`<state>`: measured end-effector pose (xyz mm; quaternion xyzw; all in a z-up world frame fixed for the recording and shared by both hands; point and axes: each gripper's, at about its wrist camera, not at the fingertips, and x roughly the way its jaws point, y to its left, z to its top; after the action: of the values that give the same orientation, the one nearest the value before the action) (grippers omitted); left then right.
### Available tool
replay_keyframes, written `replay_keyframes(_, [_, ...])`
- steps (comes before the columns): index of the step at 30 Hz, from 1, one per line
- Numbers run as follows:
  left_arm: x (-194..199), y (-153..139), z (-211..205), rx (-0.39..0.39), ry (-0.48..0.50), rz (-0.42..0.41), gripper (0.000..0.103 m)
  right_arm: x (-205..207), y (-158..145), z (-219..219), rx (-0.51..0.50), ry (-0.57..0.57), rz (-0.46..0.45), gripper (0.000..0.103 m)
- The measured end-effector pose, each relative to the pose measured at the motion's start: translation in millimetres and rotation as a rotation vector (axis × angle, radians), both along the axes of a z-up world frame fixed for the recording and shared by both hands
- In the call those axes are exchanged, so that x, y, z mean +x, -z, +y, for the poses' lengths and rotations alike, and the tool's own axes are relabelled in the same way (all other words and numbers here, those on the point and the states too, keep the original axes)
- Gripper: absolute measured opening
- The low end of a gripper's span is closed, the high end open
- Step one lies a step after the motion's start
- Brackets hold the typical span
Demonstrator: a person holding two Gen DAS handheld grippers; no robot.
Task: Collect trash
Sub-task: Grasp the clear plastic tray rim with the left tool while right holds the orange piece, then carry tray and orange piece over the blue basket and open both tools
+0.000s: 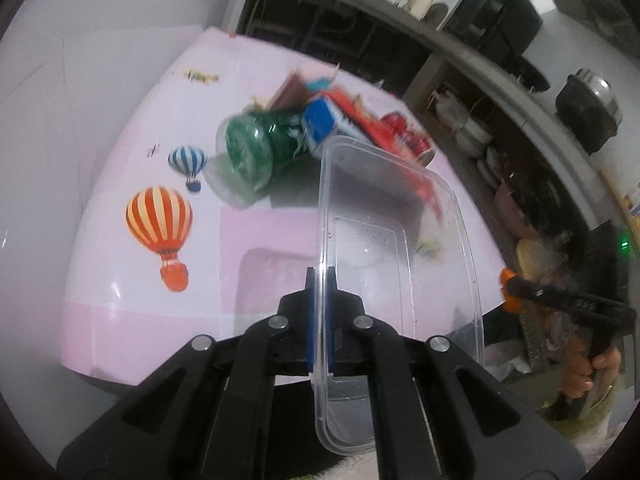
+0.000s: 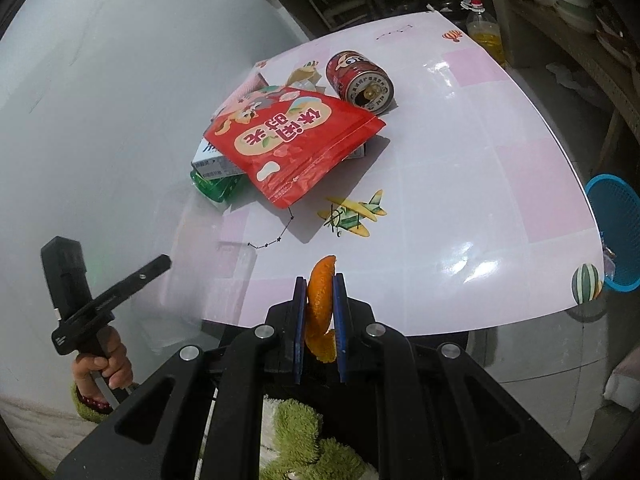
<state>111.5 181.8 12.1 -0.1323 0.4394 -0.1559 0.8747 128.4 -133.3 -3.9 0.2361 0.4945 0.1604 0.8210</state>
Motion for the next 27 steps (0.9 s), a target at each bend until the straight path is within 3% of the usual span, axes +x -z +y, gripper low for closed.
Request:
replay_keyframes(14, [20, -36, -54, -0.058, 0.158, -0.113, 0.003, -10, -12, -33, 0.054, 0.1, -0.065, 0.013])
replay_keyframes(27, [59, -49, -173, -0.029, 0.366, -0.129, 0.003, -44, -7, -106, 0.091, 0.286, -0.101, 0.013])
